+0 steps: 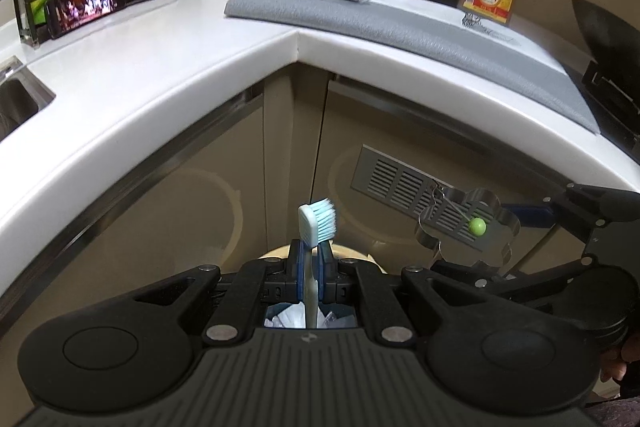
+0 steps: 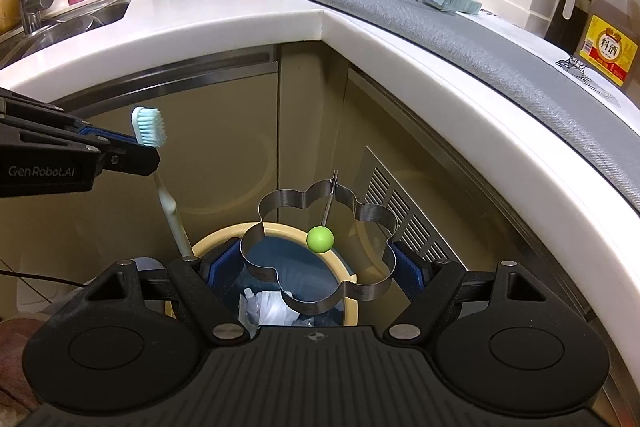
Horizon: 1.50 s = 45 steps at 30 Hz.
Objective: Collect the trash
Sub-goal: 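Open both tools to drop the toothbrush and egg ring into the bin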
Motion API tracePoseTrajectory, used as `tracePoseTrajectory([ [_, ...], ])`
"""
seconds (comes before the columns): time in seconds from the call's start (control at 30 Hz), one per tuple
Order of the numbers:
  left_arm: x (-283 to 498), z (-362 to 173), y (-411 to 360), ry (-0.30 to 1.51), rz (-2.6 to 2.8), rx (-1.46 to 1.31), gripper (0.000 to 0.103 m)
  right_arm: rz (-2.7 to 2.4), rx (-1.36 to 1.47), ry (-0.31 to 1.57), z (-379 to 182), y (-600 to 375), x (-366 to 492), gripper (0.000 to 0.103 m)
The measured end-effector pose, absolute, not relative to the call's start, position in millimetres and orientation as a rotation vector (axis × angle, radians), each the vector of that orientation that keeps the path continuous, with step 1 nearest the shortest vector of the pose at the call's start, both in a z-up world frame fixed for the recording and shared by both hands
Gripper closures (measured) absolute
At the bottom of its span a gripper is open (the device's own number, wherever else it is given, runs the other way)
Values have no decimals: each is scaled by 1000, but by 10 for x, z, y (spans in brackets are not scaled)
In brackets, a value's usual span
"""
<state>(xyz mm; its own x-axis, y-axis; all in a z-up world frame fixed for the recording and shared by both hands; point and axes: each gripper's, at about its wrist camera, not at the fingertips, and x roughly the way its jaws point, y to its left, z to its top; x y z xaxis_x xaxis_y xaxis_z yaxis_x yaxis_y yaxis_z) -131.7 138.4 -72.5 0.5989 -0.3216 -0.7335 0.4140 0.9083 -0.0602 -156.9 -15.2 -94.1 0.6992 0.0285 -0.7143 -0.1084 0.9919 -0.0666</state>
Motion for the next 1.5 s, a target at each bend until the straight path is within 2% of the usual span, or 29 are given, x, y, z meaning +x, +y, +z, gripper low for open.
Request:
tracePoseTrajectory([
  [0.57,-1085,-1017,1316,902,-410,133,96,84,-141,869,-1179,-53,-1351,22],
  [0.63,-1041,-1074,1317,923,-389,139,90,97,-148,882,-1232,-33,-1288,22],
  [0.67,-1019,-1106,1325,934,-378,137,74,105,-154,895,-1277,-6,-1273,22],
  [0.7,-996,-1134,1337,944,-368,134,43,110,-157,911,-1320,8,-1235,22],
  [0.73,-979,-1158,1351,954,-351,133,27,120,-158,926,-1368,19,-1194,21],
  [0.77,-972,-1176,1372,960,-327,131,5,133,-160,943,-1417,30,-1160,21],
  [0.8,-971,-1187,1398,954,-305,124,0,141,-164,962,-1465,40,-1121,21],
  [0.87,-963,-1207,1443,950,-279,123,0,140,-178,978,-1529,53,-1069,12],
  [0.93,-926,-1236,1465,974,-270,131,0,126,-193,966,-1550,51,-1060,10],
  [1.5,-1107,-1252,1399,1002,-278,161,0,74,-256,825,-1315,57,-1599,5],
])
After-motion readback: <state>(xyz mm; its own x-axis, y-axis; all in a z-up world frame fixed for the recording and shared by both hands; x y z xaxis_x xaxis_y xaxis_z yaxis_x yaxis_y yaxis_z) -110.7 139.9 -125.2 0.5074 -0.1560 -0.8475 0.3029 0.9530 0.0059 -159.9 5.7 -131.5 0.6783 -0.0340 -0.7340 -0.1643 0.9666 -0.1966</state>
